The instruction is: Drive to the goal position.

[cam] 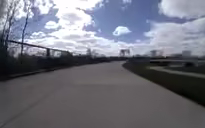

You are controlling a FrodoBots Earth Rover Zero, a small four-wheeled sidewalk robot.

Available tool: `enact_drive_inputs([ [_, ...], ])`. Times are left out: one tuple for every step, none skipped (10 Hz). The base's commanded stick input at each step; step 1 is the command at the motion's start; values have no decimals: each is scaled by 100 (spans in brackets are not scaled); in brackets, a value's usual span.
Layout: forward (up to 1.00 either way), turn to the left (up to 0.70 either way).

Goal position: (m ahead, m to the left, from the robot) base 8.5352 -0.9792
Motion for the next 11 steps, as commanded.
enact_drive_inputs([
  [100,0],
  [100,0],
  [100,0],
  [100,0],
  [100,0],
  [100,0],
  [100,0],
  [100,0],
  [100,-7],
  [100,-18],
  [100,0],
])
